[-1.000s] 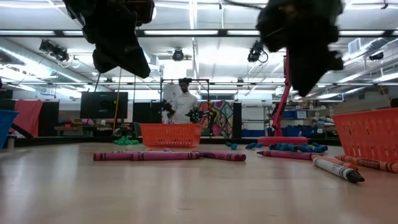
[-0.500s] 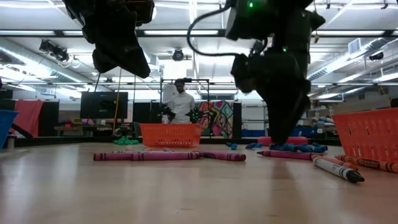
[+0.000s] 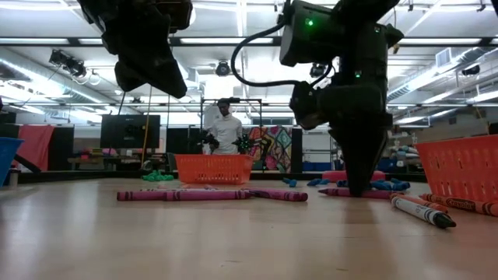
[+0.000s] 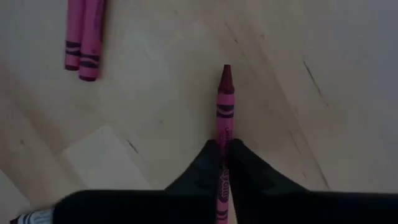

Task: Sort crayons
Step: Put the red crayon into the red bin

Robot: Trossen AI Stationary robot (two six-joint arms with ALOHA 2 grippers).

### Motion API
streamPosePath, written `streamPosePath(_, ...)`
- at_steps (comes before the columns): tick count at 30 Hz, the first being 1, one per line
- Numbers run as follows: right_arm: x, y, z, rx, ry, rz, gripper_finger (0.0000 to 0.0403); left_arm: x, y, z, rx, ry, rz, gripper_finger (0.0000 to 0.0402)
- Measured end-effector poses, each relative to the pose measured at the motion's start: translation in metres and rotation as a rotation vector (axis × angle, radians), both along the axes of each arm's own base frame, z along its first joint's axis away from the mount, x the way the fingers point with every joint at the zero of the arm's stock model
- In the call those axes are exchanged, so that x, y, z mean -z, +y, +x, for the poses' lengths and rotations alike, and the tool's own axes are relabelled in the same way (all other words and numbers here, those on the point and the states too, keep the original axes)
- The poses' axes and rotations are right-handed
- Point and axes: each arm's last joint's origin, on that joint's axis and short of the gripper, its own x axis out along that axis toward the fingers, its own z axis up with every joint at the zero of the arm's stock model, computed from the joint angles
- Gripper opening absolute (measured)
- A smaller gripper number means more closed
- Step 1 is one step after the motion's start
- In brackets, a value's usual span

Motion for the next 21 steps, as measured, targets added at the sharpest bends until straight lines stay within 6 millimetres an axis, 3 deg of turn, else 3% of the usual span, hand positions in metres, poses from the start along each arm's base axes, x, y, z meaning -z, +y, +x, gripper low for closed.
streamPosePath(6,-0.004,-0.005,0.001,0.007,-0.02,0.053,0.0025,0.0,0.0,0.0,0.0,0.0,0.0,0.0052)
streamPosePath(12,-0.021,-0.015,0.0,0.029,-0.077,0.069,0.002,0.0,0.0,0.0,0.003,0.001,0.003,0.0052)
streamPosePath(21,-0.071,-0.022,-0.02,0.078,-0.147,0.162,0.0026,0.0,0.0,0.0,0.003,0.002,0.003,0.0052)
